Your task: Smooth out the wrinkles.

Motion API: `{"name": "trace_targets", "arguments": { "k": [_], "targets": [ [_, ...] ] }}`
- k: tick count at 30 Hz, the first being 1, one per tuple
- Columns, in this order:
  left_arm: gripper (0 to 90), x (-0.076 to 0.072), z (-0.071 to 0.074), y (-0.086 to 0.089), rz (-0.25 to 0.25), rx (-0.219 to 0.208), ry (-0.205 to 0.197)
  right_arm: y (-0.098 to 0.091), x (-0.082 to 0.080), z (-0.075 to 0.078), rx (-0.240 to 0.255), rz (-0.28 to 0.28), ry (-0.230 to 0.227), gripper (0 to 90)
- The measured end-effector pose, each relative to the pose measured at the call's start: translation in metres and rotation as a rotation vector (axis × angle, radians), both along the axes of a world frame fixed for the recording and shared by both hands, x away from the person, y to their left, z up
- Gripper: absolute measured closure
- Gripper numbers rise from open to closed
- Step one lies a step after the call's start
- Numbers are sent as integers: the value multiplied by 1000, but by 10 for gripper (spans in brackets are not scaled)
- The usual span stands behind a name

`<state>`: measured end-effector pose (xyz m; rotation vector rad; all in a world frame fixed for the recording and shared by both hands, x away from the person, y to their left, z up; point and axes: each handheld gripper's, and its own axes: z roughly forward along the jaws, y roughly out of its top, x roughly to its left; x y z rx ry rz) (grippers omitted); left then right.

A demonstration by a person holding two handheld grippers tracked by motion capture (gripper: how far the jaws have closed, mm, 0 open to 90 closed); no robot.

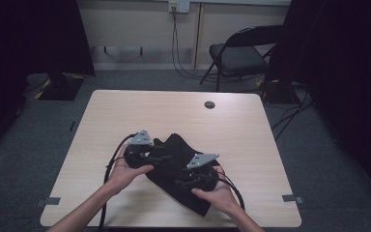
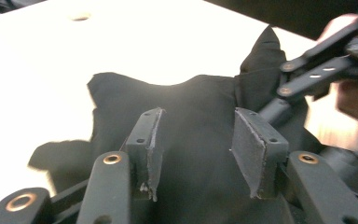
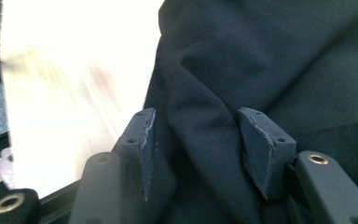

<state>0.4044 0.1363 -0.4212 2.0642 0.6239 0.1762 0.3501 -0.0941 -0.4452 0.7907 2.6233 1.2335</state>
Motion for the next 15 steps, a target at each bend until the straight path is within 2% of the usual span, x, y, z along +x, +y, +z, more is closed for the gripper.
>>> {"name": "trace_targets", "arguments": {
  "k": [1, 2, 3, 4, 6, 7, 10, 11, 12, 13, 15],
  "targets": [
    [512, 3, -5, -6, -13, 21, 16, -1, -3, 2, 5, 2, 0, 428],
    [511, 6, -12, -10, -3, 58, 23, -3, -6, 5, 4, 4, 1, 426],
    [510, 6, -16, -10, -1, 61, 25, -6, -11, 9, 9, 19, -2, 439],
    [496, 5, -21, -9, -23, 65, 40, -9, -14, 12, 22, 23, 5, 451],
    [484, 1, -25, -5, -46, 95, 35, -19, -22, 24, 42, 24, -11, 455],
    [459, -1, -25, -2, -68, 100, 44, -23, -23, 27, 54, 21, -19, 457],
    [402, -2, -20, 5, -37, 83, 41, -37, -12, 42, 82, -40, -43, 487],
    [390, 0, -21, 7, -31, 84, 47, -40, -8, 42, 96, -62, -40, 513],
    [391, 1, -22, 8, -33, 84, 55, -43, -2, 39, 98, -91, -14, 516],
    [390, 3, -26, 11, -39, 79, 72, -43, 0, 35, 82, -102, 2, 505],
    [390, 4, -31, 13, -39, 110, 86, -40, 1, 18, 38, -132, 60, 425]
  ]
}}
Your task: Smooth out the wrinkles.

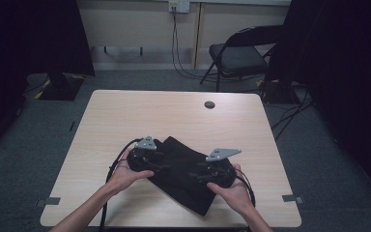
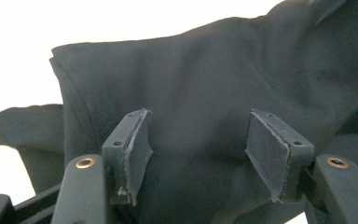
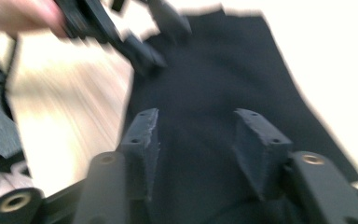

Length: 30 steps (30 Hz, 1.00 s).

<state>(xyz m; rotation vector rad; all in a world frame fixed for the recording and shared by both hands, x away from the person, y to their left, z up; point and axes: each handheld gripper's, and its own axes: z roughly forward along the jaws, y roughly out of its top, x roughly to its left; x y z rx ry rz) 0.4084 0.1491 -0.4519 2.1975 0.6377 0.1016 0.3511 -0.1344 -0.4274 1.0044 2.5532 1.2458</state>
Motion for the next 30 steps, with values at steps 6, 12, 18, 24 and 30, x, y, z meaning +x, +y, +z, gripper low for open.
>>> {"name": "trace_targets", "arguments": {
  "k": [6, 12, 18, 24, 30],
  "targets": [
    [362, -4, -10, 7, 23, 54, -15, -1, -22, -33, -92, -8, 10, 384],
    [305, -2, -27, 8, 42, 95, 53, -6, -17, -43, -178, -33, -78, 389],
    [359, -5, -31, 1, 42, 118, 37, -27, 24, -46, -132, -94, -69, 375],
    [362, -3, -24, 13, 80, 56, 54, -34, 23, -39, -65, -102, -56, 283],
    [345, -8, -9, 36, 133, 9, 17, -67, 8, -9, 43, -179, -87, 262]
  ]
}}
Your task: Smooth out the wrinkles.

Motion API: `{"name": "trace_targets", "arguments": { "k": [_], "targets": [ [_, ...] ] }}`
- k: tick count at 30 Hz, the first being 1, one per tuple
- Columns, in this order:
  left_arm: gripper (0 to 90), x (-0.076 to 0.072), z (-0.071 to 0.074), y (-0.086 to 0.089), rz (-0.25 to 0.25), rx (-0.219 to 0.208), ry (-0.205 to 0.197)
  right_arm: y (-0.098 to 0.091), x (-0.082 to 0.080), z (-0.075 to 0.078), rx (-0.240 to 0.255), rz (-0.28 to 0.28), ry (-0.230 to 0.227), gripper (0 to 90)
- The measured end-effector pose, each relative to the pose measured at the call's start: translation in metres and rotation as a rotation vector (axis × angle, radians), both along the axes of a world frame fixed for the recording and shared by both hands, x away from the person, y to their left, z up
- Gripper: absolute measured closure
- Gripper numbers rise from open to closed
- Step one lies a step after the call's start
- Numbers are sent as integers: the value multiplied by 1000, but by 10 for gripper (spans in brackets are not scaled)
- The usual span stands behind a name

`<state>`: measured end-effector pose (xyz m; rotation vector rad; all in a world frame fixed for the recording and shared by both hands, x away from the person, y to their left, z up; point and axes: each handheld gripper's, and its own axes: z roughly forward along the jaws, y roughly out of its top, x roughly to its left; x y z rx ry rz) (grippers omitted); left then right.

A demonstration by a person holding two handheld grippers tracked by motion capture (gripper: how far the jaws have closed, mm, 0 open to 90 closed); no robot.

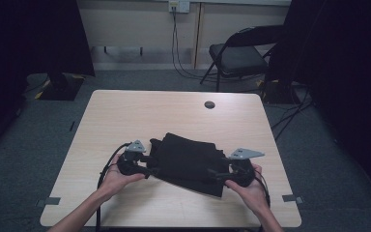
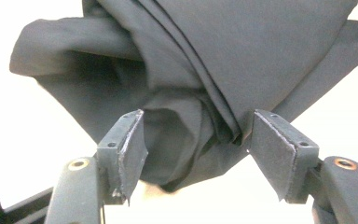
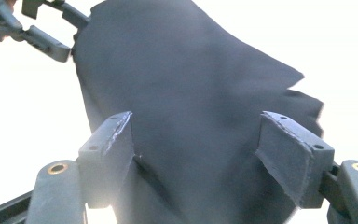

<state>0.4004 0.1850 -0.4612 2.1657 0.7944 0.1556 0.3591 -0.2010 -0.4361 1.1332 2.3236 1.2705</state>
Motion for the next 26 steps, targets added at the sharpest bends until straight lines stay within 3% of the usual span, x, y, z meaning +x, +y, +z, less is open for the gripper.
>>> {"name": "trace_targets", "arguments": {
  "k": [3, 6, 9, 13, 14, 15, 18, 22, 24, 26],
  "targets": [
    [330, -2, 2, 17, 48, -13, -1, -25, -4, 2, 9, -77, -1, 250],
    [317, -4, 0, 36, 95, -4, 5, -52, -9, -7, -9, -158, 20, 232],
    [298, -5, -5, 60, 153, 30, 14, -71, -15, -19, -51, -237, 57, 196],
    [302, -3, -24, 79, 209, 121, 32, -88, -17, -36, -111, -310, 93, 187],
    [300, -3, -27, 81, 221, 144, -7, -91, -16, -42, -127, -319, 109, 189],
    [303, -2, -27, 81, 231, 164, -18, -93, -14, -47, -169, -339, 115, 188],
    [240, -1, -33, 81, 243, 143, -62, -97, -9, -54, -184, -359, 131, 167],
    [189, -3, -36, 78, 275, 126, -78, -93, -10, -58, -221, -369, 75, 140],
    [146, -3, -40, 77, 273, 102, -107, -92, -10, -60, -211, -379, 61, 128],
    [144, -4, -40, 76, 281, 104, -106, -92, -11, -63, -191, -375, 30, 128]
  ]
}}
